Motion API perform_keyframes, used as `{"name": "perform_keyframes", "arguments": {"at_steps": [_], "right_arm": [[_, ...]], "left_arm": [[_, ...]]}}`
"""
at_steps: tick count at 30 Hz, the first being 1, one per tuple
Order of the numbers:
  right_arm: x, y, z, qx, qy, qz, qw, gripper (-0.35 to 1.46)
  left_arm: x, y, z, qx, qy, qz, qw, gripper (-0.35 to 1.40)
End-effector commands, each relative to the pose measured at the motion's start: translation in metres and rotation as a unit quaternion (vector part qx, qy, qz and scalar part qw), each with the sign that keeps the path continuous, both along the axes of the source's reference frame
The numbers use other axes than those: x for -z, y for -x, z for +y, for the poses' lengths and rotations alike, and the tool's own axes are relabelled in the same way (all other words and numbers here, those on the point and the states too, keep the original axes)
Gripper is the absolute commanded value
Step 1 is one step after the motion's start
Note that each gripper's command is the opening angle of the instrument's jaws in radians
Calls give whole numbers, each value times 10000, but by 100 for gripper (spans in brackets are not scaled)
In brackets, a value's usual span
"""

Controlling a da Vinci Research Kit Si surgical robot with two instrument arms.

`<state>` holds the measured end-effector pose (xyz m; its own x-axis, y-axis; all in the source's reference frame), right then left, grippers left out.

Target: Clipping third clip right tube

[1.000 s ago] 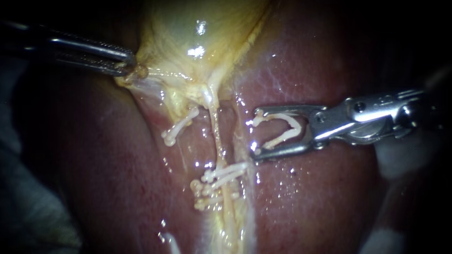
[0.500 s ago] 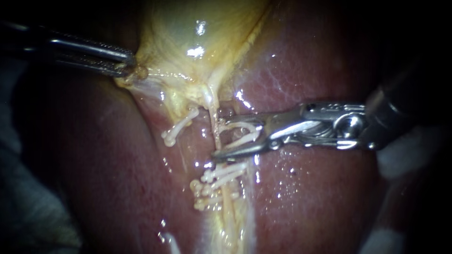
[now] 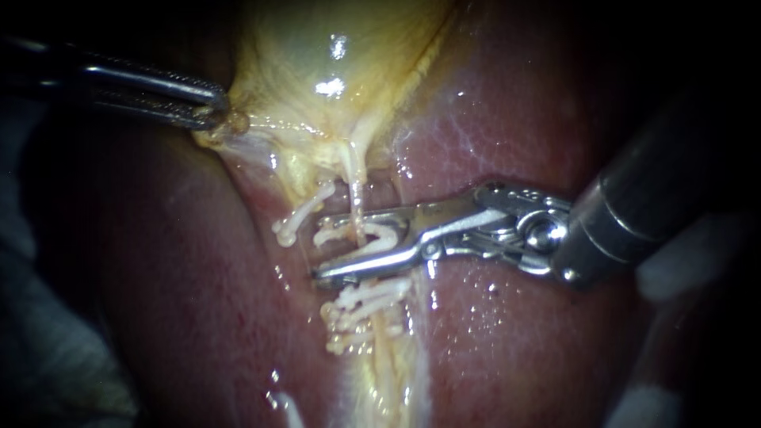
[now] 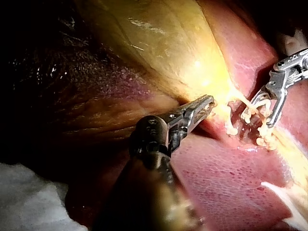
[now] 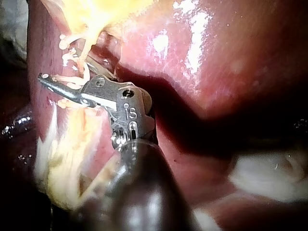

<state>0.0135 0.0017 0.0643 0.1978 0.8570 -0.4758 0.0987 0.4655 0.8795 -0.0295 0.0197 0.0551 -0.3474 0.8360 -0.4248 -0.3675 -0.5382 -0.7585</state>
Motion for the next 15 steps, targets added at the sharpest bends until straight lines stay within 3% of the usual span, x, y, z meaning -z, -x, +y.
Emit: {"name": "perform_keyframes", "arguments": {"at_steps": [1, 9, 15], "right_arm": [[3, 0, 2, -18, -72, 56, 10000, 45], [5, 1, 4, -104, -254, 181, 9995, 34], [6, 4, 4, -91, -291, 199, 9993, 6]], "left_arm": [[0, 0, 0, -1, 0, 1, 10000, -35], [0, 1, 0, 0, 0, 2, 10000, -35], [0, 1, 0, 0, 0, 2, 10000, -35]]}}
